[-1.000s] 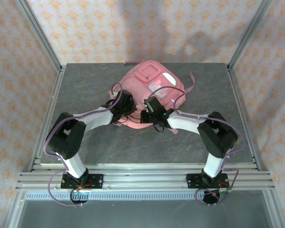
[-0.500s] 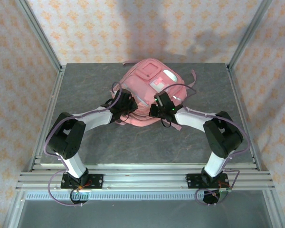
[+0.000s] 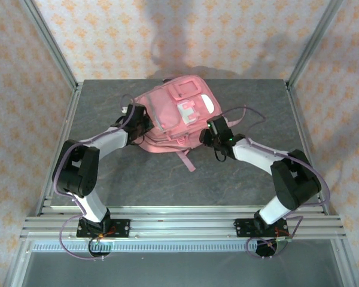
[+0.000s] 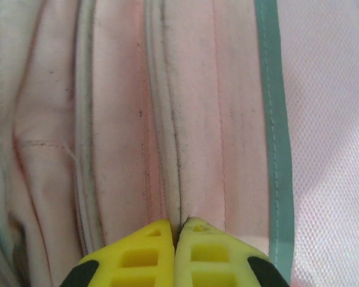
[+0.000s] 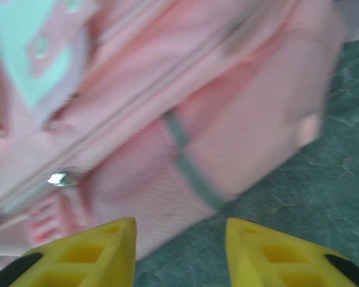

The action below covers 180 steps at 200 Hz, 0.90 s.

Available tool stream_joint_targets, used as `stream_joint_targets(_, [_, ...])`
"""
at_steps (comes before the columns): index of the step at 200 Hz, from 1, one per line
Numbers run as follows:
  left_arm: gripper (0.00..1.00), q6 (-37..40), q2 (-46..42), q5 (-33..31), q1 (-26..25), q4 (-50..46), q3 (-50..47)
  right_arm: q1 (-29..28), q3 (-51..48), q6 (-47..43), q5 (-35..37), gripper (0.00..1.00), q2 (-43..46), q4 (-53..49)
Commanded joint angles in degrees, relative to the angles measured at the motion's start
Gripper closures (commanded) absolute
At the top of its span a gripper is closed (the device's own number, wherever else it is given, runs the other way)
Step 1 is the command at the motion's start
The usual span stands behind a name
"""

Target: Pack the student bag

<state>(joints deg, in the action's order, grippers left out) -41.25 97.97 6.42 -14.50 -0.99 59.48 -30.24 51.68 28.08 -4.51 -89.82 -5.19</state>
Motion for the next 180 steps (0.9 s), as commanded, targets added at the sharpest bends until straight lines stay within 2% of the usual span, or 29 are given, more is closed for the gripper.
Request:
stream_joint_targets(1, [0.84, 2.3, -3.5, -4.6, 1.6, -3.8, 0.9, 1.4, -2.4, 1.3, 3.8, 0.48, 2.2, -2.1])
stream_joint_targets(19, [0.43, 3.2, -5.7, -5.4, 1.7, -4.3, 0.0, 1.9, -2.6, 1.7, 6.1, 0.3, 3.3, -2.7])
stream_joint_targets(29, [0.33, 3.8, -6.7, -5.6, 1.6, -4.9, -0.4, 2.2, -2.0, 1.6, 6.5, 0.22, 3.6, -2.9])
stream_joint_targets(32, [0.31, 4.0, -7.0, -5.6, 1.6, -5.1, -0.5, 2.4, -1.8, 1.6, 6.5, 0.07, 3.7, -2.9])
stream_joint_targets(34, [0.28, 4.1, -7.2, -5.6, 1.7, -5.3, -0.7, 2.4, -1.7, 1.4, 6.5, 0.02, 3.8, -2.9])
stream_joint_targets(41, [0.17, 4.5, -8.0, -5.7, 1.7, -5.6, -1.0, 2.5, -1.0, 1.1, 6.6, 0.0, 3.7, -3.0])
stream_joint_targets(44, [0.06, 4.6, -8.3, -5.8, 1.6, -5.7, -1.2, 2.5, -0.7, 1.1, 6.7, 0.0, 3.8, -3.2])
stream_joint_targets(47, [0.01, 4.8, -8.5, -6.0, 1.6, -5.8, -1.4, 2.6, -0.2, 1.0, 6.8, 0.0, 3.7, -3.4])
stream_joint_targets(84, [0.01, 8.5, -14.8, -9.6, 1.5, -6.0, -2.5, 3.5, 7.1, -0.1, 10.2, 0.0, 2.3, -5.9])
stream_joint_targets(109, [0.01, 13.2, -19.0, -16.0, 1.6, -4.6, -1.5, 6.7, 12.5, -1.0, 14.0, 0.0, 0.8, -6.5])
stream_joint_targets(128, [0.01, 17.9, -20.4, -22.1, 1.9, -3.4, -0.1, 8.7, 14.0, -3.5, 23.0, 0.0, 0.8, -4.3])
stream_joint_targets(154, [0.01, 25.0, -20.4, -29.2, 3.0, 0.4, -0.5, 9.9, 8.7, -7.7, 42.2, 0.0, 2.8, 9.4])
stream_joint_targets(180, [0.01, 29.3, -22.2, -32.2, 5.2, 7.2, -5.9, 15.8, 4.6, -7.2, 49.1, 0.0, 4.5, 14.0])
